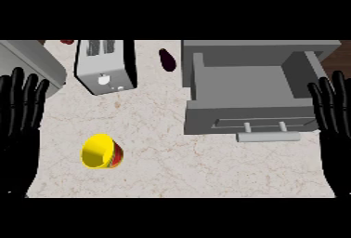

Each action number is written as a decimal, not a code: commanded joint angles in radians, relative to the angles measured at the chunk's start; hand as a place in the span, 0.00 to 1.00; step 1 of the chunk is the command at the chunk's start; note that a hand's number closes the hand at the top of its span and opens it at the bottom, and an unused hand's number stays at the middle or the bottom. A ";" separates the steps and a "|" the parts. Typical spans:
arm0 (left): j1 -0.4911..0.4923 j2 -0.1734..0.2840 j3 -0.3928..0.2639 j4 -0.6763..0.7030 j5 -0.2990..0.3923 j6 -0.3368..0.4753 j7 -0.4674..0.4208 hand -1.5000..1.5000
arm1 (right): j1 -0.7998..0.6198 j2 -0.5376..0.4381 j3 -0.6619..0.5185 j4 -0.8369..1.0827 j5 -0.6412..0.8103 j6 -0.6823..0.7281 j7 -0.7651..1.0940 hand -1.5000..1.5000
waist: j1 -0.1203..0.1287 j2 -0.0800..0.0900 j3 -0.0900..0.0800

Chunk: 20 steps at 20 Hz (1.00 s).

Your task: Pick up the cup, place it into the drawer and close the drawer

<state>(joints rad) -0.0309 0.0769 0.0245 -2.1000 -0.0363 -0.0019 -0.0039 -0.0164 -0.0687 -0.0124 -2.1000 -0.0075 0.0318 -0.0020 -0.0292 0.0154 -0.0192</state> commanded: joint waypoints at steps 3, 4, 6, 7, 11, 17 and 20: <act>0.041 0.043 -0.057 0.011 0.190 -0.208 -0.055 0.00 | 0.022 -0.016 -0.008 -0.002 -0.009 0.022 -0.002 0.00 | 0.027 -0.017 0.019; 0.013 0.092 -0.028 0.036 0.282 -0.288 -0.053 0.00 | -0.019 -0.025 -0.001 -0.028 -0.002 0.011 0.069 0.00 | 0.026 -0.016 0.017; 0.017 0.123 -0.069 0.026 0.354 -0.392 -0.068 0.00 | 0.026 -0.031 -0.006 -0.005 -0.034 0.048 0.019 0.00 | 0.021 -0.016 0.018; 0.070 0.057 -0.132 0.085 0.423 -0.378 0.012 0.00 | 0.015 0.002 0.048 0.001 -0.084 0.062 0.082 0.00 | 0.021 -0.012 0.017; 0.036 0.108 -0.062 0.110 0.563 -0.430 0.055 0.00 | -0.047 -0.007 0.020 -0.008 -0.110 0.041 0.164 0.00 | 0.029 -0.015 0.019; 0.118 0.135 -0.021 0.012 0.637 -0.462 0.125 0.00 | -0.028 0.041 0.075 0.024 -0.034 0.010 0.112 0.00 | 0.032 -0.016 0.019; 0.047 0.156 0.017 0.034 0.698 -0.459 0.181 0.00 | -0.046 0.028 0.065 0.024 -0.056 0.030 0.128 0.00 | 0.030 -0.016 0.019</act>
<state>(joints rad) 0.0363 0.2090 0.0051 -2.0452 0.5942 -0.4528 0.1158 -0.0586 -0.0557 0.0230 -2.0729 -0.0837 0.0682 0.1180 0.0010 -0.0003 -0.0002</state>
